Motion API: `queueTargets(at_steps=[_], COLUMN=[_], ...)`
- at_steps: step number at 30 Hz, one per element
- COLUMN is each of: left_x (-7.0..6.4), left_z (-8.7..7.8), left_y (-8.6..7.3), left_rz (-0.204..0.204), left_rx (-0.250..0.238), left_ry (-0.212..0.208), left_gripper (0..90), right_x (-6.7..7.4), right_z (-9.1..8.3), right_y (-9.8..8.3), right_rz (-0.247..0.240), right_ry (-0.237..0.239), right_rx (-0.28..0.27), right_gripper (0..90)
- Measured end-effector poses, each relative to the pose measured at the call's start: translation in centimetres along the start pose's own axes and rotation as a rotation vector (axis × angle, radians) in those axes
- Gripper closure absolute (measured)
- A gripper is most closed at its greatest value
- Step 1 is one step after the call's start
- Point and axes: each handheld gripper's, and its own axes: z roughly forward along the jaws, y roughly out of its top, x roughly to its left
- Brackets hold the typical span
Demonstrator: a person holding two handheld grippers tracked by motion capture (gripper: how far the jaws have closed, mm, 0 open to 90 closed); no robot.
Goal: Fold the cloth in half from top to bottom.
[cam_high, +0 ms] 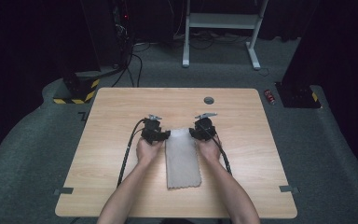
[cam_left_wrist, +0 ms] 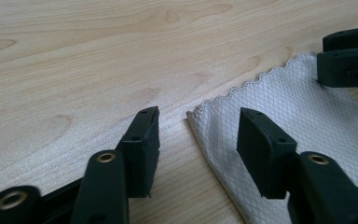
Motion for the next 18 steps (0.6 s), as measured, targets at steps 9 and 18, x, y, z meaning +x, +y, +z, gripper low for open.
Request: queueTargets(at_steps=[9, 18], left_x=[-0.6, 0.2], left_z=[0.3, 0.2], left_y=[0.5, 0.9], left_rz=[0.032, 0.043], left_rx=[0.028, 0.056], left_ry=[0.0, -0.051], left_gripper=[70.9, 89.6], right_x=[0.7, 0.5], right_z=[0.4, 0.0], right_y=[0.7, 0.6], right_rz=[-0.06, -0.053], right_ry=[0.021, 0.064], right_rx=[0.044, 0.053], right_gripper=[84.9, 88.4])
